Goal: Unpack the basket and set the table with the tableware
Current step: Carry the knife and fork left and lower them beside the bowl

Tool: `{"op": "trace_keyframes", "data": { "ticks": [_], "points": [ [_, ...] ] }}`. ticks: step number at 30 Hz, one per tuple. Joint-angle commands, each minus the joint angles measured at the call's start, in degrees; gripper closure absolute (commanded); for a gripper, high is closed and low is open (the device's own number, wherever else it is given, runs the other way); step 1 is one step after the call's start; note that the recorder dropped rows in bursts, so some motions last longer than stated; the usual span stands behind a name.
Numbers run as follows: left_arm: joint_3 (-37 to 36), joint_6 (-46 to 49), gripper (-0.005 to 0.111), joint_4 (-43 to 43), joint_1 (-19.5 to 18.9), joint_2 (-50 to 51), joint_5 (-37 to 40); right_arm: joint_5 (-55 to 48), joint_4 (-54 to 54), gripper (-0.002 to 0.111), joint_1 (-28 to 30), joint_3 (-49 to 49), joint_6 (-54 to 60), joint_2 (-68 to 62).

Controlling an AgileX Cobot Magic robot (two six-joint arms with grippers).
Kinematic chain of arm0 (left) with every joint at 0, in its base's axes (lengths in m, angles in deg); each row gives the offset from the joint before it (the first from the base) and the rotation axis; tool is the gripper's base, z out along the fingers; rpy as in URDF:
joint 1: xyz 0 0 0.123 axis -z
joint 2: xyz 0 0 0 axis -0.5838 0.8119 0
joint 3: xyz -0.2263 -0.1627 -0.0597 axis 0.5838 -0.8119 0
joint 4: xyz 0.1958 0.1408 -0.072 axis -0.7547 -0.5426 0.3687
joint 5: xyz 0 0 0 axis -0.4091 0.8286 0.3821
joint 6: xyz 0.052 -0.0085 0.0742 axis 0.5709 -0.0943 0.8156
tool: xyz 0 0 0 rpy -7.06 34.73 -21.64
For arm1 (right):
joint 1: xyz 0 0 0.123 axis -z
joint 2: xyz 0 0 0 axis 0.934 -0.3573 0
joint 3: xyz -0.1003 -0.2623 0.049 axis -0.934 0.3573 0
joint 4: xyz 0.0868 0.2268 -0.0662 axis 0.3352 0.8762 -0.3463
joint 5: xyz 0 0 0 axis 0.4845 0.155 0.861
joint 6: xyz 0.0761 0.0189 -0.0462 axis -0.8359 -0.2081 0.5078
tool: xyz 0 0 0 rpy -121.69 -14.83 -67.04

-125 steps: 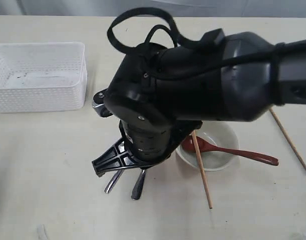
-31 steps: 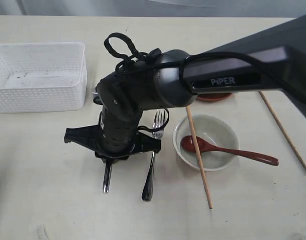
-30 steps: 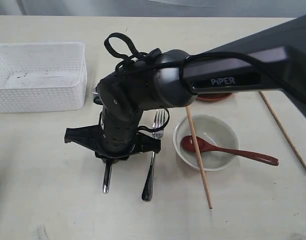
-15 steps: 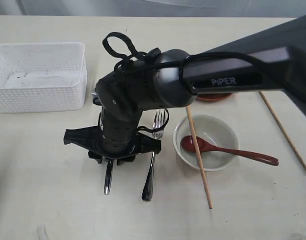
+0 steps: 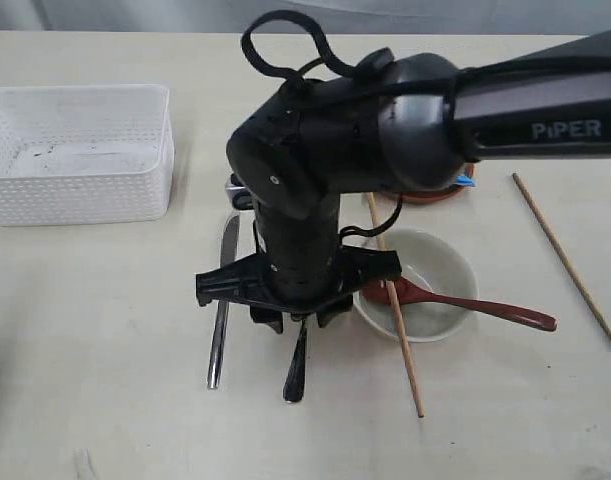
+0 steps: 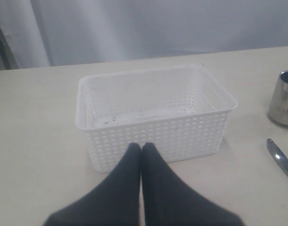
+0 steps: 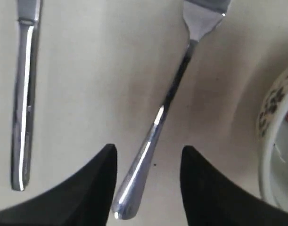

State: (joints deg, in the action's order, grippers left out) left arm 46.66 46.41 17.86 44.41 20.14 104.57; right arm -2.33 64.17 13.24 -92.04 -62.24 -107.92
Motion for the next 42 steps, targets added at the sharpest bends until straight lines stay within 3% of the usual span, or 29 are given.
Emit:
{"op": "trace_keyframes", "data": {
  "ticks": [1, 12, 15, 17, 24, 42],
  "points": [
    [-0.15, 0.09, 0.107, 0.19, -0.15, -0.26, -0.41, 8.0, -0.66, 0.066, 1.79, 3.86, -1.55, 0.41],
    [-0.15, 0.09, 0.107, 0.19, -0.15, -0.26, -0.41, 11.09, -3.05, 0.071, 1.79, 4.03, -1.66, -3.79],
    [-0.15, 0.09, 0.107, 0.19, -0.15, -0.26, -0.41, 12.6, -3.05, 0.088, 1.79, 4.03, -1.23, -3.79],
    [-0.15, 0.09, 0.107, 0.19, -0.15, -0.26, -0.41, 13.86, -2.77, 0.109, 1.79, 4.03, -0.94, -3.79],
    [-0.15, 0.09, 0.107, 0.19, -0.15, -0.26, -0.41, 14.38, 0.93, 0.109, 1.56, -1.57, 1.65, -3.69],
    [-0.15, 0.09, 0.107, 0.62, -0.15, -0.26, -0.41, 18.09, 3.77, 0.109, 1.56, -1.71, 3.48, -6.97]
  ]
}}
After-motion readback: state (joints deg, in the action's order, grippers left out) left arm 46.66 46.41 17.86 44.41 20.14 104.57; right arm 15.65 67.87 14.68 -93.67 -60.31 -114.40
